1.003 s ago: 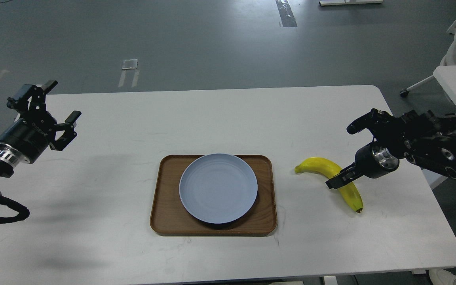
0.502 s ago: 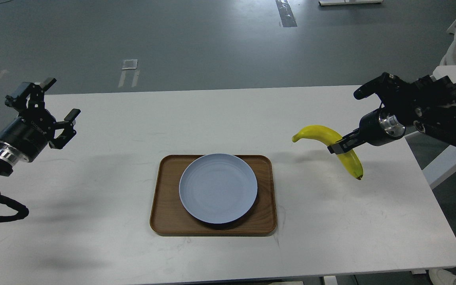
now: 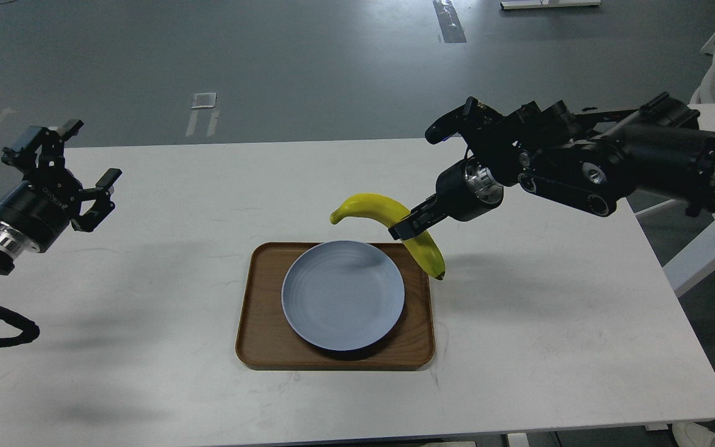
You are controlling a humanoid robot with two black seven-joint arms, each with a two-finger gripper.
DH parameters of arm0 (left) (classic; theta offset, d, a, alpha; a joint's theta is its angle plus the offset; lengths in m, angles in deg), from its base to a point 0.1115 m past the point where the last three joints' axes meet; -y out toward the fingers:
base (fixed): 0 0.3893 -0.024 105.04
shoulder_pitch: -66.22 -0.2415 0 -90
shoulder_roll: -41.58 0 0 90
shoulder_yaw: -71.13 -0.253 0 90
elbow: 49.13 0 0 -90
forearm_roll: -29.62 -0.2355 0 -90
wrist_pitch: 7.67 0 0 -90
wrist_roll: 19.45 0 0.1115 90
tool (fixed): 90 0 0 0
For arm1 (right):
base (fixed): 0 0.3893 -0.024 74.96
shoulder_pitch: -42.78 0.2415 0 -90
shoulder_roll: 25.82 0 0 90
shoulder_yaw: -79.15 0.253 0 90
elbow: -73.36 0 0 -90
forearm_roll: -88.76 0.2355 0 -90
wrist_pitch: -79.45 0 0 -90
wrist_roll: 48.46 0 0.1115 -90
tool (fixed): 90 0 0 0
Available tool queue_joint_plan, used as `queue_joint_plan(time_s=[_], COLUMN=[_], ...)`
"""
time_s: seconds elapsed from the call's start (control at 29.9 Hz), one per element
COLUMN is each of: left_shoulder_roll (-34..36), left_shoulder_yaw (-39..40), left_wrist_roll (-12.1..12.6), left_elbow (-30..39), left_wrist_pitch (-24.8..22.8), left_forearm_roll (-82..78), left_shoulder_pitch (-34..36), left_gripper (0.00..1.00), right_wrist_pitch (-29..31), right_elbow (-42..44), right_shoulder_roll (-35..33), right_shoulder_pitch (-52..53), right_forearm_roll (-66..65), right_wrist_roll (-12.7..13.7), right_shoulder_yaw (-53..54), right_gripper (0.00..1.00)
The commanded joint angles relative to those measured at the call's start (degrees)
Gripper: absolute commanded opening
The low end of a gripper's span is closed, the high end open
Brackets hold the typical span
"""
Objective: Place banana on plate with both arms
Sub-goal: 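Carry the banana over the plate and lower it onto the plate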
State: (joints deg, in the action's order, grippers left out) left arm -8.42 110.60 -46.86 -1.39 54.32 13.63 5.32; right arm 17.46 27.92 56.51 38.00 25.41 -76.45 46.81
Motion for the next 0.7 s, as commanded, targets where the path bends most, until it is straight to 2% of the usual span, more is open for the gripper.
queue_joint_plan(time_s=[0.0, 0.13, 0.37, 0.43, 0.47, 0.53, 0.67], left_shoulder_roll=[-0.10, -0.10, -0.10, -0.10, -0.10, -0.10, -0.10], left_shoulder_yaw=[0.00, 0.00, 0.00, 0.00, 0.00, 0.00, 0.00], left_wrist_roll=[0.00, 0.00, 0.00, 0.00, 0.00, 0.00, 0.00], left_elbow=[-0.02, -0.02, -0.02, -0.11, -0.11, -0.11, -0.02], left_wrist_pitch=[0.00, 0.00, 0.00, 0.00, 0.00, 0.00, 0.00], left_forearm_roll=[0.00, 0.08, 0.08, 0.08, 0.08, 0.08, 0.09], left_shoulder_pitch=[0.00, 0.00, 0.00, 0.00, 0.00, 0.00, 0.00], left_gripper=[0.98, 0.98, 0.98, 0.98, 0.98, 0.98, 0.98], right_wrist_pitch=[-0.01, -0.01, -0.01, -0.01, -0.01, -0.01, -0.01], right_elbow=[1.85, 4.13, 5.63, 6.16, 6.16, 6.16, 6.16], right_shoulder_roll=[4.14, 7.66, 7.66, 7.66, 7.66, 7.66, 7.66], right_shoulder_pitch=[-0.67, -2.51, -4.01, -4.54, -4.54, -4.97, -5.15], right_forearm_roll=[2.88, 3.15, 3.85, 4.90, 4.91, 5.69, 6.57], right_wrist_roll=[-0.01, -0.01, -0.01, -0.01, -0.01, -0.01, -0.01], right_shoulder_yaw=[-1.15, -1.23, -1.93, -2.29, -2.29, -2.29, -2.29], right_gripper=[0.21, 0.21, 0.27, 0.37, 0.37, 0.47, 0.57])
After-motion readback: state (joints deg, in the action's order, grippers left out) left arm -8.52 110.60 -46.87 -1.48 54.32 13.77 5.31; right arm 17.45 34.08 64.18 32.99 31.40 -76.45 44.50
